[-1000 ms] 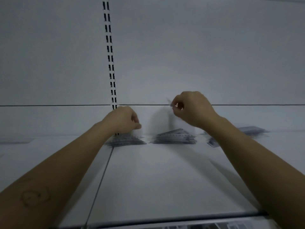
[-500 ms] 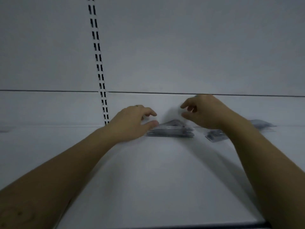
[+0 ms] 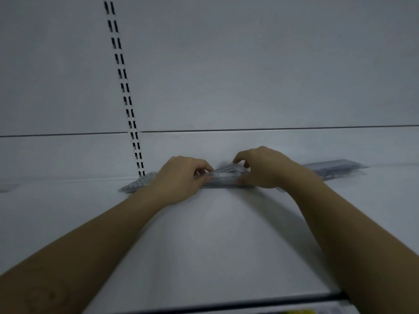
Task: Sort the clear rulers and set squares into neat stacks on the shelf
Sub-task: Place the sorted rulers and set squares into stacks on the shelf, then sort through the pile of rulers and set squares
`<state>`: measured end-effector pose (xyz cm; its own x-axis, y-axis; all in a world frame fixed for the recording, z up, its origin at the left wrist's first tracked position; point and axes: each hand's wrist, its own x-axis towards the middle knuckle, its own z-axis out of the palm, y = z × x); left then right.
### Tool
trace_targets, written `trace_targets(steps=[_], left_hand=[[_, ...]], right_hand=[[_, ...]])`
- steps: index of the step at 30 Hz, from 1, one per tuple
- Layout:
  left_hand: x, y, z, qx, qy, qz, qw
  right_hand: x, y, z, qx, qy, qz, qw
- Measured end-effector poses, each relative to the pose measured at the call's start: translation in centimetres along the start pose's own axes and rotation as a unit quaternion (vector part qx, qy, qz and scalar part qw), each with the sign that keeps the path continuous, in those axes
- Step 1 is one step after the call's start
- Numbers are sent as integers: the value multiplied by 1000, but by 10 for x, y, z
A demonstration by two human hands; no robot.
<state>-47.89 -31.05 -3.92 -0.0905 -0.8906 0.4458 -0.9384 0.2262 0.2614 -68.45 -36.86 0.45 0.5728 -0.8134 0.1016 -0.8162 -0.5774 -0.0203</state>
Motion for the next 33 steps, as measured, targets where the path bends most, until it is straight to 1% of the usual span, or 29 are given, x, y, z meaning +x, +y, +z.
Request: trace_targets(steps=[4, 6, 10, 13, 19, 25, 29, 31, 33], left_hand=[[-1, -4, -14, 19, -15, -7, 1000], [-5, -8, -30, 47, -21, -7, 999], [-25, -29, -73, 120, -19, -27, 992], [-57, -58, -102, 143, -16, -53, 988], [-144, -128, -154, 178, -22, -147, 973], [-237, -207, -203, 192, -30, -253, 948], [-290, -257, -235, 182, 3, -318, 931], [-309, -278, -247, 172, 16, -338, 925], [-322, -295, -254, 152, 6, -355, 922]], right_hand=[[-2, -21, -12, -4, 84, -16, 996], [-2, -38, -18, 14, 96, -42, 994], [0, -79, -29, 54, 70, -98, 991], [9, -120, -33, 63, 70, -128, 987], [34, -226, -27, 56, 37, -195, 979], [56, -344, -7, 47, -27, -258, 965], [68, -412, 11, 36, -79, -273, 958], [76, -441, 20, 31, -83, -275, 957], [86, -465, 27, 40, -70, -268, 960]])
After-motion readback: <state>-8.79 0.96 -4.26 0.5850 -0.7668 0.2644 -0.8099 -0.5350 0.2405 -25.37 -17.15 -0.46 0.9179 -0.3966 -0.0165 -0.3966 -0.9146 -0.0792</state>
